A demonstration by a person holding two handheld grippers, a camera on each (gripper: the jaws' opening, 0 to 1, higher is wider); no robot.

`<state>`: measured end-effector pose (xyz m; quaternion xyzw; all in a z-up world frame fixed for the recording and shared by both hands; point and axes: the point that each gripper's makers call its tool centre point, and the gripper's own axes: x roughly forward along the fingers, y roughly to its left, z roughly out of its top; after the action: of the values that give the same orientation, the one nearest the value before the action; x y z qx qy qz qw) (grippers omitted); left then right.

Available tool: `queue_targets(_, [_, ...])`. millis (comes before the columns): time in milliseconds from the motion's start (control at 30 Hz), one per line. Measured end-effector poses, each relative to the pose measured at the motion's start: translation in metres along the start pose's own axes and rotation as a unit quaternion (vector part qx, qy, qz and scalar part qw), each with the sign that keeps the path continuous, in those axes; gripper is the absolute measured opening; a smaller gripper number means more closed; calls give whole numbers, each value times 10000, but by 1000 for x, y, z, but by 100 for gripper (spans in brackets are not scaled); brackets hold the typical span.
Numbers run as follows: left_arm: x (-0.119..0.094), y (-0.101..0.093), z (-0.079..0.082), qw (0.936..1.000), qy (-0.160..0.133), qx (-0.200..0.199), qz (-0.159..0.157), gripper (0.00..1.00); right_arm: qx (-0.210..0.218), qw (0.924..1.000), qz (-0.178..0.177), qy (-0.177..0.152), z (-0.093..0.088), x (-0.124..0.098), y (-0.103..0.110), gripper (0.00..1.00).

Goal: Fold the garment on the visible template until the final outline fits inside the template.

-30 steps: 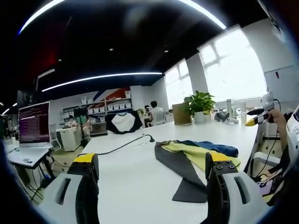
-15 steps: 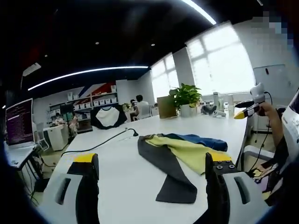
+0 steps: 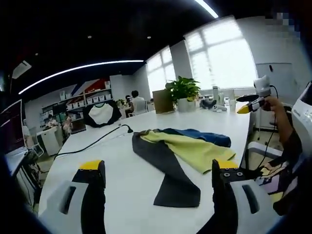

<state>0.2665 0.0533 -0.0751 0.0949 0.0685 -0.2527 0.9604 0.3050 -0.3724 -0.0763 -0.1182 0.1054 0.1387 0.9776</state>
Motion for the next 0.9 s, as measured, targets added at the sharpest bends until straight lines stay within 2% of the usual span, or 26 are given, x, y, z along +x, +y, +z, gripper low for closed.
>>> queue_targets(233, [7, 2, -15, 9996, 264, 19, -47, 93, -15, 9999, 147, -7, 2, 3, 9, 99])
queue_targets(333, [12, 3, -24, 9990, 430, -101, -60, 93, -50, 9998, 190, 17, 1, 4, 12, 99])
queue_targets(433, [15, 2, -31, 9985, 548, 5, -89, 91, -74, 9997, 232, 41, 0, 4, 15, 99])
queue_targets(633, [20, -11, -39, 9966, 743, 182, -309, 86, -101, 9995, 308, 38, 1, 6, 21, 99])
queue_targets(900, [30, -28, -46, 9946, 851, 141, -573, 86, -173, 9985, 503, 90, -1, 11, 35, 99])
